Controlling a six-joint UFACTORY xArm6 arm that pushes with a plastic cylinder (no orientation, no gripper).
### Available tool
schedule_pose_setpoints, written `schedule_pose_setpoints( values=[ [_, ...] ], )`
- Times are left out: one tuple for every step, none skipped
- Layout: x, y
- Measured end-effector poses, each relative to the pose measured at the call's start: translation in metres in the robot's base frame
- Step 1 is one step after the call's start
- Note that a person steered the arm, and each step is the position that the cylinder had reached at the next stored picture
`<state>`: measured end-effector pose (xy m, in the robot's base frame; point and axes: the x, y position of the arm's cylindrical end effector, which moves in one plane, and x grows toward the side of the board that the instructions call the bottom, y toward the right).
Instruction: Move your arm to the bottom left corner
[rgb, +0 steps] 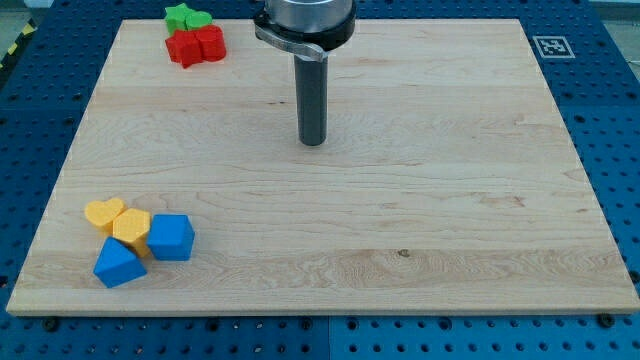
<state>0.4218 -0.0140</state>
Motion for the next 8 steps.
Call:
schedule_pose_setpoints(
  values=[
    [0.0, 0.0],
    [0.0, -0.031],
    [0.001, -0.104],
    [0.005, -0.177],
    [0.036, -0.232],
    [0.063, -0.275],
    [0.064, -0.281],
    [0.086, -0.281]
  ],
)
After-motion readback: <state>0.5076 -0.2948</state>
